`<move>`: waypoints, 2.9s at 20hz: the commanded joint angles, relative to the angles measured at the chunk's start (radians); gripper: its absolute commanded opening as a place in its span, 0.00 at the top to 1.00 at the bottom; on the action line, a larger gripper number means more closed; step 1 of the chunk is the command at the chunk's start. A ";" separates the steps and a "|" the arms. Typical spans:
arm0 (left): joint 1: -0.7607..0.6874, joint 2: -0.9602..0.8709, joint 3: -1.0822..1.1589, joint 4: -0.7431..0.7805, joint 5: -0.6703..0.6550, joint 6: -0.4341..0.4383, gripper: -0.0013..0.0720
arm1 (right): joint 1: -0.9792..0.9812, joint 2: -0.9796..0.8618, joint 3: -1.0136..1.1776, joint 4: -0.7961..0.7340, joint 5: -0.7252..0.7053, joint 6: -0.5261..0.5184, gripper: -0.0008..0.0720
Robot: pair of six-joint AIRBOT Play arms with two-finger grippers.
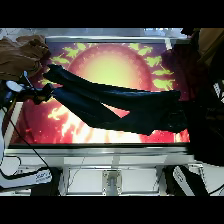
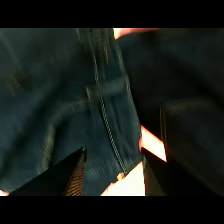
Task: Fold the clothes and pants, and hang the long-sleeved shirts on hangers.
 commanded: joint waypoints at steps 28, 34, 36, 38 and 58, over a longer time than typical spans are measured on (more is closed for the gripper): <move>0.169 0.207 0.216 0.741 -0.776 0.003 0.96 | -0.142 -0.262 0.257 0.308 0.560 -0.402 0.94; 0.126 -0.038 0.241 0.739 -0.774 0.031 0.96 | -0.142 -0.215 0.173 0.249 0.439 -0.325 0.94; 0.106 -0.151 0.246 0.752 -0.772 0.041 0.96 | -0.145 -0.215 0.058 0.166 0.360 -0.293 0.94; 0.091 -0.262 0.268 0.752 -0.765 0.039 0.96 | -0.152 -0.215 -0.065 0.116 0.296 -0.270 0.94; 0.032 -0.295 0.584 0.798 -0.440 -0.103 0.00 | -0.152 -0.151 -0.135 0.214 0.219 -0.140 0.54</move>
